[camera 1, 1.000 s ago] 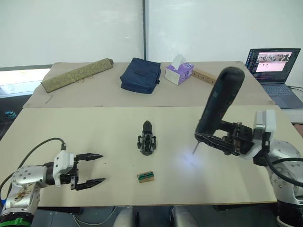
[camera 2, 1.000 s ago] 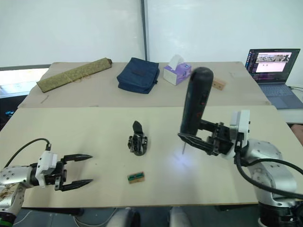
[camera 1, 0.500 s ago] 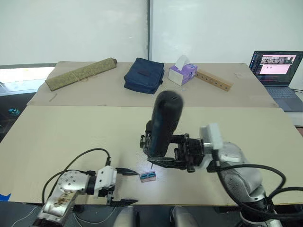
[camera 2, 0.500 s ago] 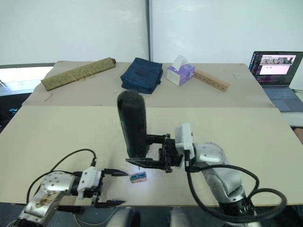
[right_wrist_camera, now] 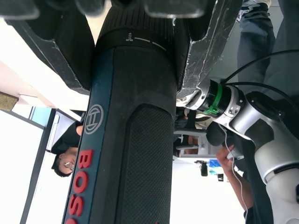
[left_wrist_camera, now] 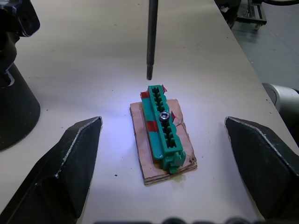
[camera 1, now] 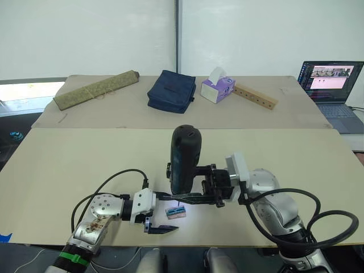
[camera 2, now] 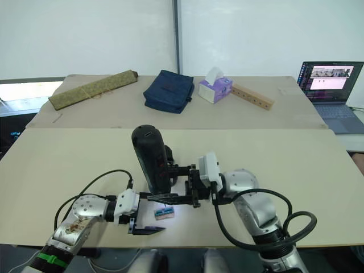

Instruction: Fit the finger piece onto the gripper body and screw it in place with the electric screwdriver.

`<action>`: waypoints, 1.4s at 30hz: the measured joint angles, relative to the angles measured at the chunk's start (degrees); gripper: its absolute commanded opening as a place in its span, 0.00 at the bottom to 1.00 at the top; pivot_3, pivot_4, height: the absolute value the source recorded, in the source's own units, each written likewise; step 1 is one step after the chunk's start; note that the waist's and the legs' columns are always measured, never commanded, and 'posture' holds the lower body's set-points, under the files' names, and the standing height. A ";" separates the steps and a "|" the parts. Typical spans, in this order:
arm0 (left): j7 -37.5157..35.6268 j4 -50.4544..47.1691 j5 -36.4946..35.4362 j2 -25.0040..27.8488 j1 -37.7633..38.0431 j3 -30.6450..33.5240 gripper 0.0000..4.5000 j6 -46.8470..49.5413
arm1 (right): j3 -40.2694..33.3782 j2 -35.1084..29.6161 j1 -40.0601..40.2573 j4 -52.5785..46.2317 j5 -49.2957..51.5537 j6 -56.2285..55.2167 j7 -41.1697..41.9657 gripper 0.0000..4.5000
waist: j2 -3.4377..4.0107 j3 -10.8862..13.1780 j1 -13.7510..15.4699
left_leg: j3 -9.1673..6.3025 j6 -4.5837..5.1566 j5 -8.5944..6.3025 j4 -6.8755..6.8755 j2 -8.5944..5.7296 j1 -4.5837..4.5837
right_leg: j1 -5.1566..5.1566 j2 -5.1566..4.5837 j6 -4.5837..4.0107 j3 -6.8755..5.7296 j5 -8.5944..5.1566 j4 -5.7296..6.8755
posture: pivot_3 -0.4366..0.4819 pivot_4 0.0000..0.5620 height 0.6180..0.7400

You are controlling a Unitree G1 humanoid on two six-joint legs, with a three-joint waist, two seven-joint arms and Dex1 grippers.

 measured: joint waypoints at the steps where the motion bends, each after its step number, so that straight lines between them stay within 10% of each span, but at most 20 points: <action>1: 0.11 0.00 0.00 -0.10 -0.02 -0.12 0.99 0.09 | 0.10 -0.01 -0.16 0.44 -0.26 -0.42 0.33 0.43 | 0.00 0.00 0.02 | 0.00 0.00 0.00 0.00 -0.01 0.00 | 0.00 -0.01 0.00 0.00 0.00 0.00 | 0.48 0.27 1.00; 42: 1.85 1.06 -0.06 -0.05 1.58 -0.75 0.99 -1.03 | 2.24 1.93 -0.42 2.91 -0.63 -0.46 1.94 0.43 | 0.07 -0.04 -0.20 | -0.03 -0.01 -0.02 -0.20 0.07 0.87 | 0.85 0.03 -0.07 -0.01 -0.17 -0.05 | 0.48 0.27 1.00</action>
